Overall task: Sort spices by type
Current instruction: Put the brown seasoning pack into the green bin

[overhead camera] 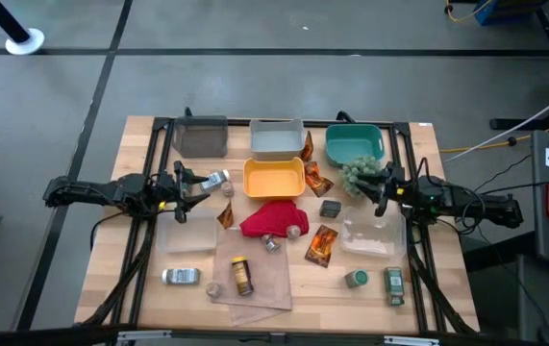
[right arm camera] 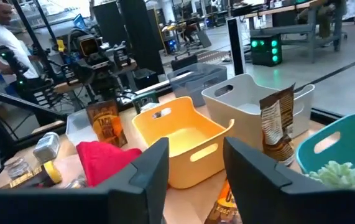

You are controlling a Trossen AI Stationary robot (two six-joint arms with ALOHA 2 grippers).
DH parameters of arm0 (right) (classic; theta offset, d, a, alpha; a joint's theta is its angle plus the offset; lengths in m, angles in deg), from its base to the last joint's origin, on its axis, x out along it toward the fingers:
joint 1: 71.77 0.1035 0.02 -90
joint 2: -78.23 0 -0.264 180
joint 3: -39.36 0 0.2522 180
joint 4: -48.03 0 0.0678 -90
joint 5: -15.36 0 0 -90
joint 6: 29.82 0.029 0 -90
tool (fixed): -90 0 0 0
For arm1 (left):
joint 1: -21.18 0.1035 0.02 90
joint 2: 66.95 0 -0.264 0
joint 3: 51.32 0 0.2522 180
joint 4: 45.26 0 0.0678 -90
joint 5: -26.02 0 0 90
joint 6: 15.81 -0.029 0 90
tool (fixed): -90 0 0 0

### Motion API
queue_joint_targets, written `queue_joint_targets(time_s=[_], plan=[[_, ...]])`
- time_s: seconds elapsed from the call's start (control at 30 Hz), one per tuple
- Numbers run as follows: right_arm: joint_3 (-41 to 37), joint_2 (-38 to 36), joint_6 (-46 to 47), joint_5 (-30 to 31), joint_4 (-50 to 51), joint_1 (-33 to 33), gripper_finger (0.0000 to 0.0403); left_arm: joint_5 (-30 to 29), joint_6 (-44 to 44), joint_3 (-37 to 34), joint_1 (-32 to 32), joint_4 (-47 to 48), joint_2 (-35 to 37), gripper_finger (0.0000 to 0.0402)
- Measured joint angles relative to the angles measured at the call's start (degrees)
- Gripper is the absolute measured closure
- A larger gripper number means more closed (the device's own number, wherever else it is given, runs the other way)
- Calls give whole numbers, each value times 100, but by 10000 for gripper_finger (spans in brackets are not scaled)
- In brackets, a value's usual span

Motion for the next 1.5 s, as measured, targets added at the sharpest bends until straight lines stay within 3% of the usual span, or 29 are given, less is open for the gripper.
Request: queue_joint_targets(time_s=[0.2,0.33,0.43,0.63,0.83,1.17,1.33,1.5], plan=[[0,0,174,3,-225,2,174,-1,0,2,-1,1,1,174],[9,0,101,-51,-967,0,140,-1,28,0,-1,0,2,174],[71,0,-81,-55,-1449,0,129,0,173,0,-2,1,2,174],[718,337,-189,93,-1443,0,128,0,208,0,-2,0,0,174],[1567,1389,-198,580,-1124,1,128,0,297,1,-1,0,0,174],[3171,3737,-200,2285,20,-2,128,0,321,1,-1,0,0,174],[3860,4717,-196,2396,158,-102,128,0,323,2,-2,0,0,174],[4393,5644,79,2229,597,-675,128,-1,323,1,0,0,2,174]])
